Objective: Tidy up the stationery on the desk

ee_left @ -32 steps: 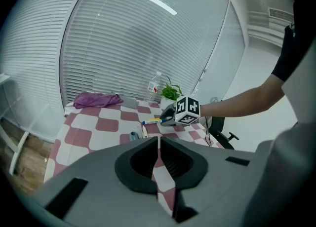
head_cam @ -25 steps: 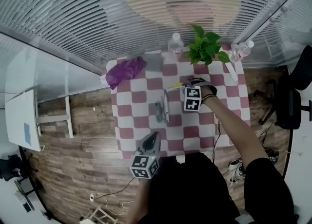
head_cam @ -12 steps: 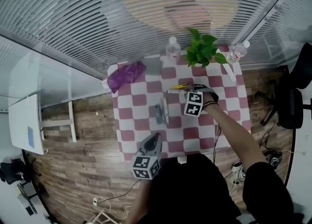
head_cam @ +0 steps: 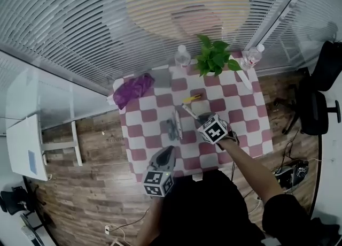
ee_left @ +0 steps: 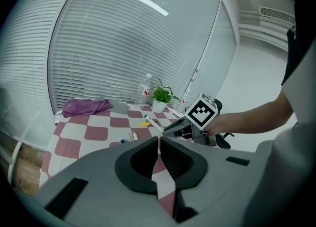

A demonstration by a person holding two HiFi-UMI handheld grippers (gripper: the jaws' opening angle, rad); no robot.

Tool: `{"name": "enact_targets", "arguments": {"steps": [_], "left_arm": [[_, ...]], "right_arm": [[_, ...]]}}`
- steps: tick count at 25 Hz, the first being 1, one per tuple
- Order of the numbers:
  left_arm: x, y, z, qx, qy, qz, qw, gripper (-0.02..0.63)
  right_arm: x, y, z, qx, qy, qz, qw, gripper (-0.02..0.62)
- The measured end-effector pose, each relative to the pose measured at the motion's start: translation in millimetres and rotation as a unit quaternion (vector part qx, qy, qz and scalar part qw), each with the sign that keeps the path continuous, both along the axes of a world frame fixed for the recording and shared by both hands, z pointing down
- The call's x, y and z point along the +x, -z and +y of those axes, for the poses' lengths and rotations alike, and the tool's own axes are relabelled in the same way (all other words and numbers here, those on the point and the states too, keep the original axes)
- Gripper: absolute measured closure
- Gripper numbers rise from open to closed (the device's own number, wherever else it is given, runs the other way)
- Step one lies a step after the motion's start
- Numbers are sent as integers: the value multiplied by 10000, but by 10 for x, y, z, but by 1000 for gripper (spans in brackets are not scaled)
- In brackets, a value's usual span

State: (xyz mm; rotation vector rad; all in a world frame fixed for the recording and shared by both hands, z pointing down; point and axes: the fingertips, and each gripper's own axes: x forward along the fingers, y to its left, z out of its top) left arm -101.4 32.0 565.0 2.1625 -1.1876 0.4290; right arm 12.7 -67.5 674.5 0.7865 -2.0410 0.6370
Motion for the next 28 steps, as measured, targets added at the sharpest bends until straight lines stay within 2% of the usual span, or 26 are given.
{"name": "enact_targets", "arguments": {"steps": [2, 4, 8, 11, 19, 28], "left_arm": [[-22, -3, -10, -8, -59, 14, 10000, 563], [-33, -6, -18, -21, -130, 27, 9999, 563], [-84, -22, -16, -16, -242, 53, 9997, 563], [-141, -20, -15, -40, -309, 74, 9995, 563], [-264, -59, -9, -82, -415, 56, 9991, 563], [-352, -69, -12, -93, -448, 63, 9989, 563]], "right_arm": [[-74, 8, 67, -224, -607, -372, 9972, 514], [-130, -9, 129, -472, -1208, -671, 9893, 514], [-227, -83, 240, -874, -2192, -1065, 9659, 514], [-281, -161, 283, -1008, -2704, -1233, 9495, 515], [-358, -380, 380, -1031, -3298, -1214, 9305, 515], [-420, -448, 376, -1059, -3293, -1193, 9306, 512]]}}
